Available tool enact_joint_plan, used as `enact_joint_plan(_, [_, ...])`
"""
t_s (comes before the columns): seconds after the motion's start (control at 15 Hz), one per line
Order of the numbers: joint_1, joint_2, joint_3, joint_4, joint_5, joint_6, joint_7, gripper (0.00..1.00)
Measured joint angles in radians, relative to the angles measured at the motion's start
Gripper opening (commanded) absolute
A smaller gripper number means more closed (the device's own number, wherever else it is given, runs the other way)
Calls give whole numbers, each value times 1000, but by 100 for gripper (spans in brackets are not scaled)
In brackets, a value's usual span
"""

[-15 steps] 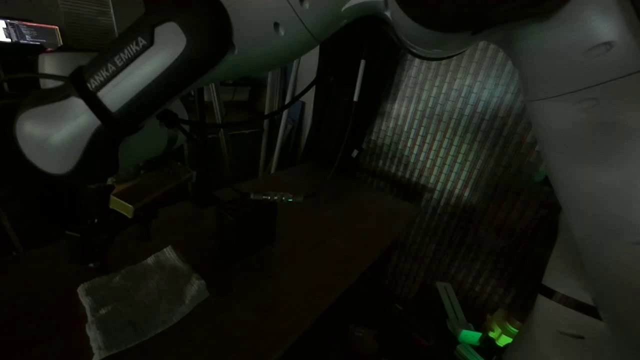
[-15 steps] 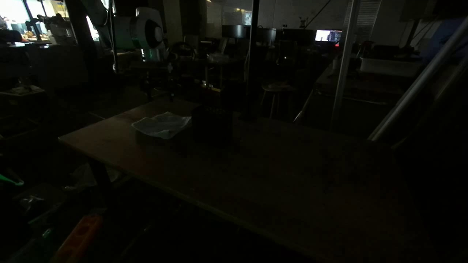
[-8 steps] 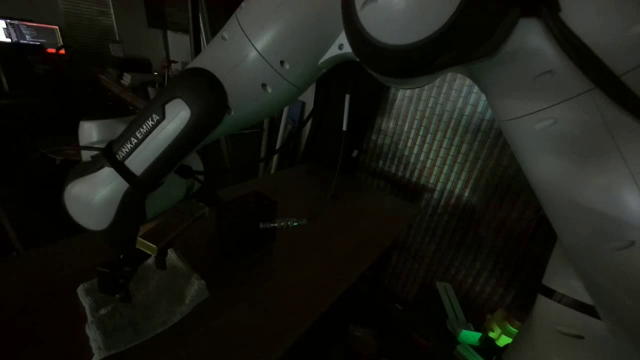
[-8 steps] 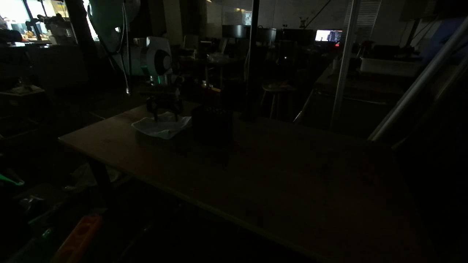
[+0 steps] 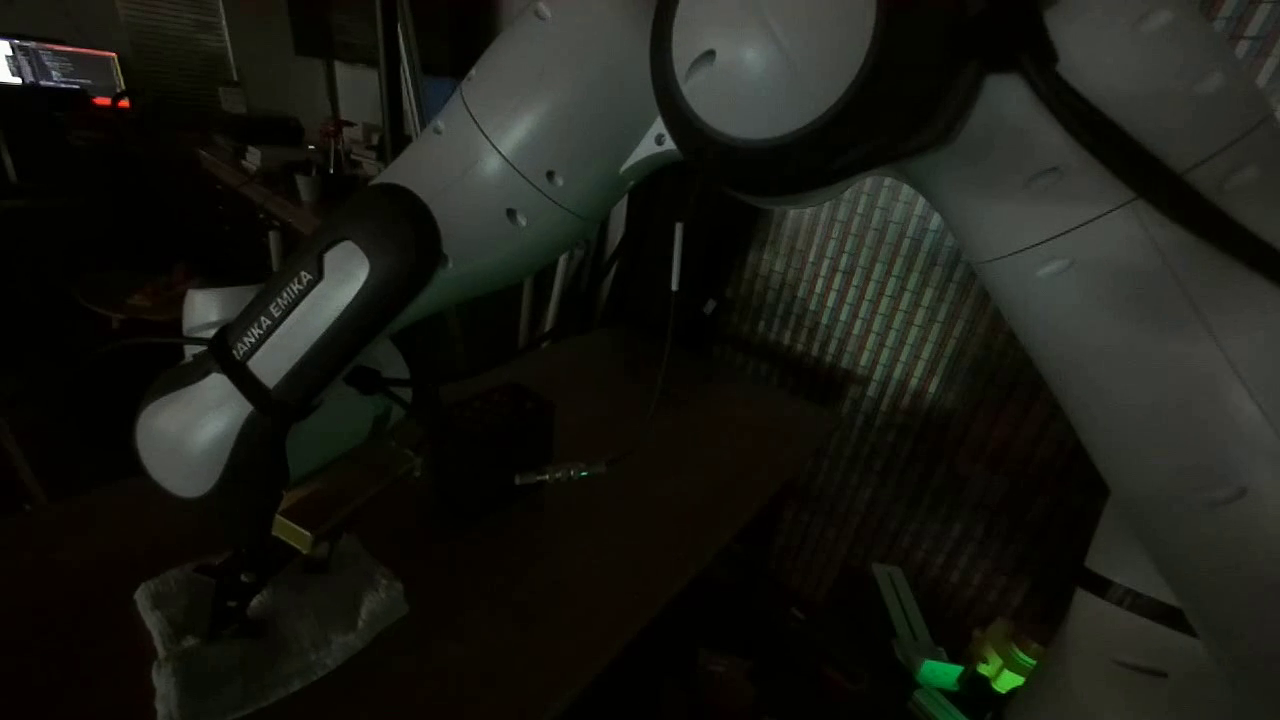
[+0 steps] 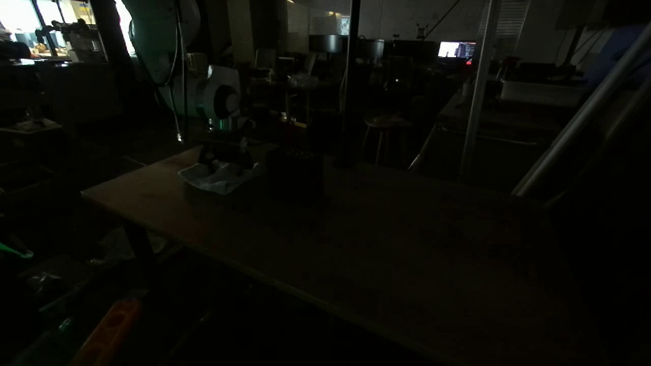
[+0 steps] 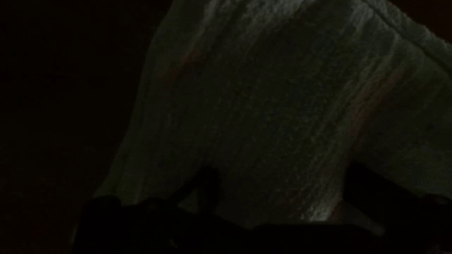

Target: Put the towel in the box then remove the towel and fold it.

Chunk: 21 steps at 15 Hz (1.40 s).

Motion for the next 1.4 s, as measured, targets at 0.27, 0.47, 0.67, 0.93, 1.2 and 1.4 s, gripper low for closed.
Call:
enact_joint_plan(0.27, [3, -2, 52, -4, 60, -2, -2, 35])
enact_joint_plan(0.47, [17, -25, 86, -6, 81, -18, 0, 13])
enact_joint_plan(0.67, [36, -77, 108, -26, 108, -41, 12, 0])
enact_joint_plan(0.93, [69, -165, 119, -64, 140, -71, 55, 3])
enact_joint_plan(1.2, [102, -241, 118, -81, 144, -121, 119, 3])
enact_joint_plan(1.4, [123, -310, 110, -82, 144, -187, 173, 3])
